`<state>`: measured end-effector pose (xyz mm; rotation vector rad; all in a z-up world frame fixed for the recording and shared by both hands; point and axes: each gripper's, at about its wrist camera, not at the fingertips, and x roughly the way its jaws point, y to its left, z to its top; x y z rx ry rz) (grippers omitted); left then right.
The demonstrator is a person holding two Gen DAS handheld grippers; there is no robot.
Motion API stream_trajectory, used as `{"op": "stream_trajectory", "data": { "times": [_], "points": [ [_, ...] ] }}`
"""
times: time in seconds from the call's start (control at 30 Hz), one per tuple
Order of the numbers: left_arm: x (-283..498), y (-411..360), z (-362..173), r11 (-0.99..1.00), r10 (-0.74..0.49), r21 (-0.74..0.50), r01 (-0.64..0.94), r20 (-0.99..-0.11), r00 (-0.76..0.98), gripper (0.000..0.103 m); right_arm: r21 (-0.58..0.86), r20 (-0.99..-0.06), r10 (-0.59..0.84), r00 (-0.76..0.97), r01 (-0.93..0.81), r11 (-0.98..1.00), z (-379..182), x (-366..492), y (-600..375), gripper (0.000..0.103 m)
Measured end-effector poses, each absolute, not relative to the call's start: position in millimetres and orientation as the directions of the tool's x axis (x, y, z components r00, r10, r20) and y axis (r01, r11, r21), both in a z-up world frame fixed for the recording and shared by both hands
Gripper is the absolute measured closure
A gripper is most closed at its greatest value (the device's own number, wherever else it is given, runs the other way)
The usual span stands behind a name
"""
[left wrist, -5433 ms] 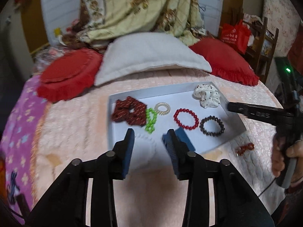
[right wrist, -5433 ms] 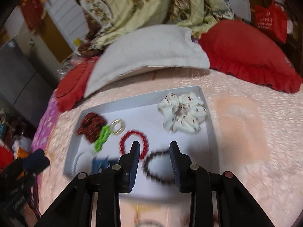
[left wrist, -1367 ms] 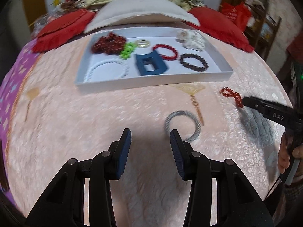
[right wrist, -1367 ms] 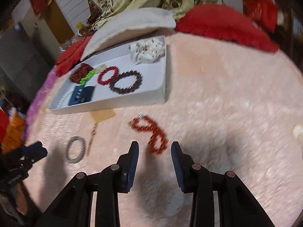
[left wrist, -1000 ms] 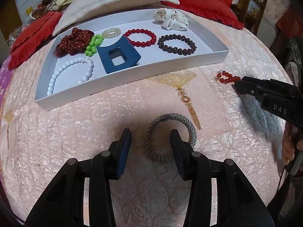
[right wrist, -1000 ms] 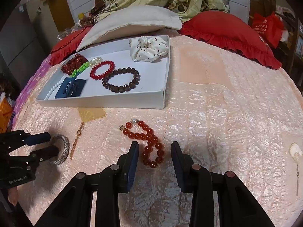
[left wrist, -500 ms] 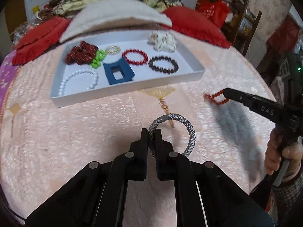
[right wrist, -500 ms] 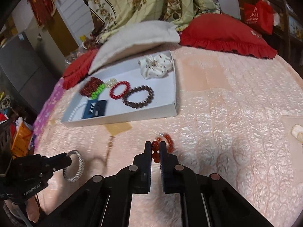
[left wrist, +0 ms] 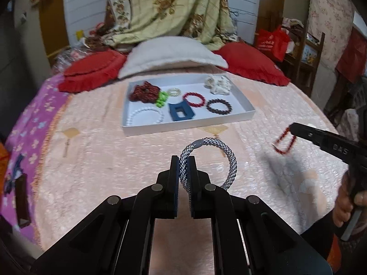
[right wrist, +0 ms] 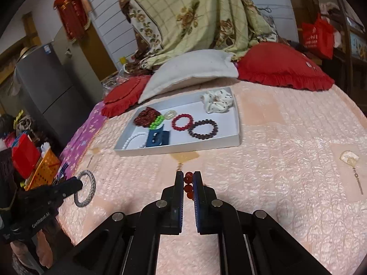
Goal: Organize jewelry
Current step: 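Lift grey bangle with left tool while right carries red clasp bracelet toward tray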
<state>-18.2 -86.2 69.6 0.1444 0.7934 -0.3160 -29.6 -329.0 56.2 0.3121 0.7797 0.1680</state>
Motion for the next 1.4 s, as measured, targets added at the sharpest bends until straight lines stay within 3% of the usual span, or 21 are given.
{"op": "stream_trajectory", "data": {
  "times": [0.63,1.4],
  "points": [
    [-42,-45,79,0.974,-0.124,0.056,0.218,-0.676,0.726,0.098,0.267,-0.663,0.264,0.701,-0.108,0.958,80,-56,-268,0.096],
    [1,-65,47,0.969,-0.064,0.113,0.221,-0.746,0.663,0.098,0.291,-0.685,0.272,0.676,-0.089,0.953,62,-15,-284,0.096]
  ]
}}
